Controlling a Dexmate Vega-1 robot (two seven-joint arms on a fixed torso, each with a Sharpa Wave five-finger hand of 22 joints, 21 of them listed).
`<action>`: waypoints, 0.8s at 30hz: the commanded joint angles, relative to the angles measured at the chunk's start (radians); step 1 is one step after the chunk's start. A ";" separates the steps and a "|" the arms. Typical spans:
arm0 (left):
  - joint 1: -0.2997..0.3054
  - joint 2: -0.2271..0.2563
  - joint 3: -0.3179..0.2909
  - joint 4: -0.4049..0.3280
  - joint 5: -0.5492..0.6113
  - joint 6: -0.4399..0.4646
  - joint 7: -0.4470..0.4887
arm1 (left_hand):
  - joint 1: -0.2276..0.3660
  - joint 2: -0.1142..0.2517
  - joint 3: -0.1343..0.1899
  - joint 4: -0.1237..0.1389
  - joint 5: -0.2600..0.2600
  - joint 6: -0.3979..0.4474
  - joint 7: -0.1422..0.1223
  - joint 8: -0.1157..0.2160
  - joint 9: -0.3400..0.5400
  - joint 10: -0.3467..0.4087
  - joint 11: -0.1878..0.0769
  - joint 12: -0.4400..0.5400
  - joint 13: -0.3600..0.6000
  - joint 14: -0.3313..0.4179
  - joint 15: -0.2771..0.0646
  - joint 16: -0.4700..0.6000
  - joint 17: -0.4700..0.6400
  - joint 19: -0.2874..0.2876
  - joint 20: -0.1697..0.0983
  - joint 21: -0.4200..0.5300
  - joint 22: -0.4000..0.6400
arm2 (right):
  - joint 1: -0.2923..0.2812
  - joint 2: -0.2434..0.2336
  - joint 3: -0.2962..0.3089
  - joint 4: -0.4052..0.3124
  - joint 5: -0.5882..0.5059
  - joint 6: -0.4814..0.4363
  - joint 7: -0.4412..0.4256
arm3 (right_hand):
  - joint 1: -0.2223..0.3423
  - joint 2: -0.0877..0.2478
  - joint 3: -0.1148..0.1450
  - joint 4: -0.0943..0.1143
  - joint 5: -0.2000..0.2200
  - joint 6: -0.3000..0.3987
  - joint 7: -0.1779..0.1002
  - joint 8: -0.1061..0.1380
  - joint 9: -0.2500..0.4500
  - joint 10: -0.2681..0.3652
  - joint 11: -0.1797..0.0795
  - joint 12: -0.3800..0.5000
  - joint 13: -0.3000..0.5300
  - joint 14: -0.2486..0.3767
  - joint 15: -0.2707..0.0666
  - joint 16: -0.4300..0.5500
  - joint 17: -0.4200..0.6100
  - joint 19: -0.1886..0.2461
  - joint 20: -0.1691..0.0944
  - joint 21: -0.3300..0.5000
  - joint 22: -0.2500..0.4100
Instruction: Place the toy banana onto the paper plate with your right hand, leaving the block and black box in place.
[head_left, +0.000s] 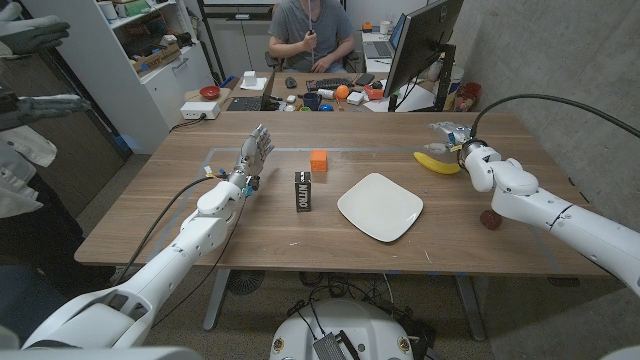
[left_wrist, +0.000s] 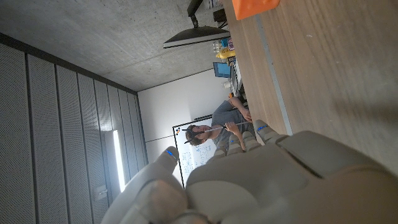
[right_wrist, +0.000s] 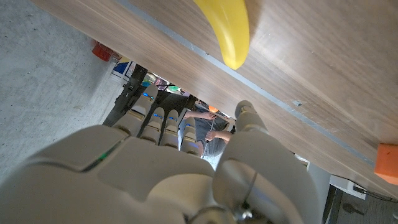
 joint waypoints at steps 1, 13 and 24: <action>0.013 0.007 -0.003 -0.020 -0.003 0.009 0.006 | 0.007 0.097 -0.006 0.001 0.006 -0.006 0.005 -0.004 0.005 -0.050 0.003 -0.004 0.002 -0.107 0.004 -0.001 0.005 0.005 0.006 -0.002 0.005 | 0.019 0.009 -0.029 0.025 -0.006 0.006 0.049 | 0.012 0.003 0.002 0.000 -0.002 0.008 0.002 0.008 0.001 0.010 -0.001 0.008 0.002 0.006 0.001 0.005 0.005 0.012 -0.003 -0.003 0.005; 0.017 0.011 -0.003 -0.027 -0.002 0.009 0.003 | 0.007 0.097 -0.006 0.001 0.007 -0.005 0.005 -0.004 0.005 -0.049 0.004 -0.004 0.002 -0.106 0.006 -0.002 0.004 0.006 0.007 -0.006 0.005 | 0.035 0.020 -0.046 0.063 -0.004 -0.011 0.087 | 0.008 0.004 -0.003 0.007 -0.004 0.020 0.004 0.011 0.002 0.024 0.004 0.012 0.002 0.019 -0.004 0.010 0.007 0.030 -0.011 -0.003 0.005; 0.013 0.010 -0.003 -0.021 -0.005 0.010 0.000 | 0.007 0.097 -0.007 0.000 0.007 -0.004 0.006 -0.003 0.005 -0.048 0.005 -0.004 0.002 -0.106 0.007 -0.002 0.004 0.007 0.008 -0.008 0.005 | 0.052 0.026 -0.074 0.093 -0.008 -0.009 0.125 | 0.011 0.004 -0.004 0.006 -0.003 0.029 0.007 0.014 0.002 0.031 0.004 0.014 0.002 0.023 -0.005 0.009 0.007 0.036 -0.012 -0.006 0.005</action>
